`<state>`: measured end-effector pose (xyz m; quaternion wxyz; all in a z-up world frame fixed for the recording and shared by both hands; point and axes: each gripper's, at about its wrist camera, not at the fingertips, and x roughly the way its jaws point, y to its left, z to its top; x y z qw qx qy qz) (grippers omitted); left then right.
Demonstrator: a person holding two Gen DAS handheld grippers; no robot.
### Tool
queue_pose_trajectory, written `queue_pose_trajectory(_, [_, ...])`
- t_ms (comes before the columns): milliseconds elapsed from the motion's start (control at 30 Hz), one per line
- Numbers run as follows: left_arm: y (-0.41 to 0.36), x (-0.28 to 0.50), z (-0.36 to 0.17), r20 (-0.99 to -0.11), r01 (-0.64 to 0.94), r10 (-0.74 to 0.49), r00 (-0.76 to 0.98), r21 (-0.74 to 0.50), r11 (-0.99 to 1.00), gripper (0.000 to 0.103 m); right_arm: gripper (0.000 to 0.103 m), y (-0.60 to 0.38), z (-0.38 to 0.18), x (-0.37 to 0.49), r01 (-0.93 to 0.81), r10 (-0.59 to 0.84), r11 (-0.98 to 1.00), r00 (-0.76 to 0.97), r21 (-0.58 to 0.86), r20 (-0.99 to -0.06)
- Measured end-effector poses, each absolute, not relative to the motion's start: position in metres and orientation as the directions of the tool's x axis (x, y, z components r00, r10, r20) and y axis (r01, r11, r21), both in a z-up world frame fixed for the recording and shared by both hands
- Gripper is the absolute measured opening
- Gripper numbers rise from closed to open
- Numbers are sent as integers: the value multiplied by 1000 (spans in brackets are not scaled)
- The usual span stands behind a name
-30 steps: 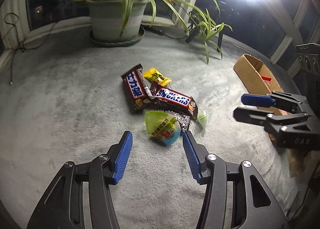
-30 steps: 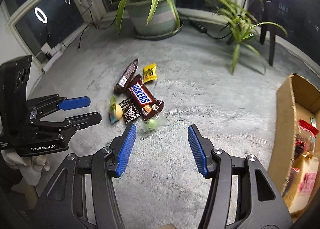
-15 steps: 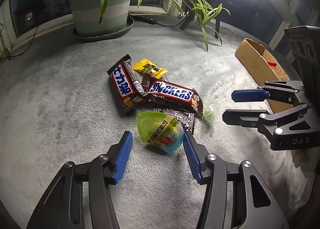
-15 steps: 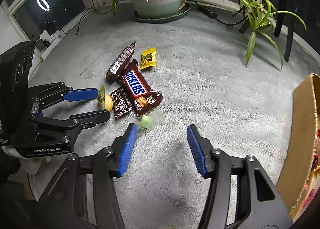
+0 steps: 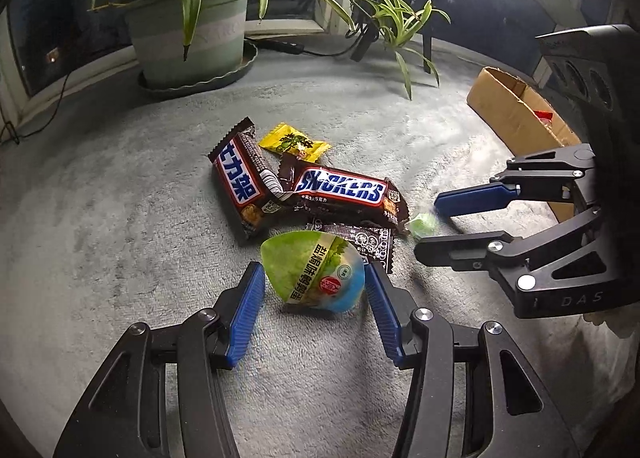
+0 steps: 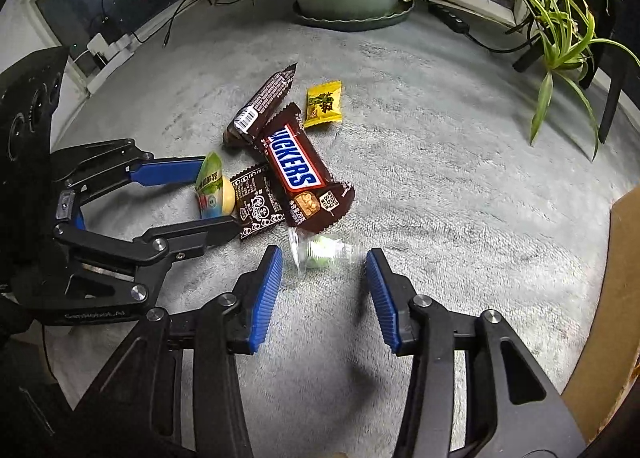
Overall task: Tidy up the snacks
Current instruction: 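Grasp the green-blue egg snack with the left tool while the right grasps the clear green-ball bag, then lift the egg snack and green-ball bag and carry both over the box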
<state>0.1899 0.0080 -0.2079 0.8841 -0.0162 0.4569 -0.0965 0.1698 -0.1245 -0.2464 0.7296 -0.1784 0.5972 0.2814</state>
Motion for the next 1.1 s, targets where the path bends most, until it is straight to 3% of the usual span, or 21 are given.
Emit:
queue_pose_trajectory(300, [7,188,-207,-798,146,-166,579,-99,984,47,24,-123,-243,167,-638,196,767,140,63,-971])
queue_pose_trajectory(800, [11,183,-206,-792,123,-164,588,-113,986,36,24,-122,-246,168,-641,185,766,147,49,-972])
queue_pose_trajectory(1100, [15,175,-198,-778,106,-163,607,-124,987,36,23,-129,-229,166,-621,210,782,191,48,-959])
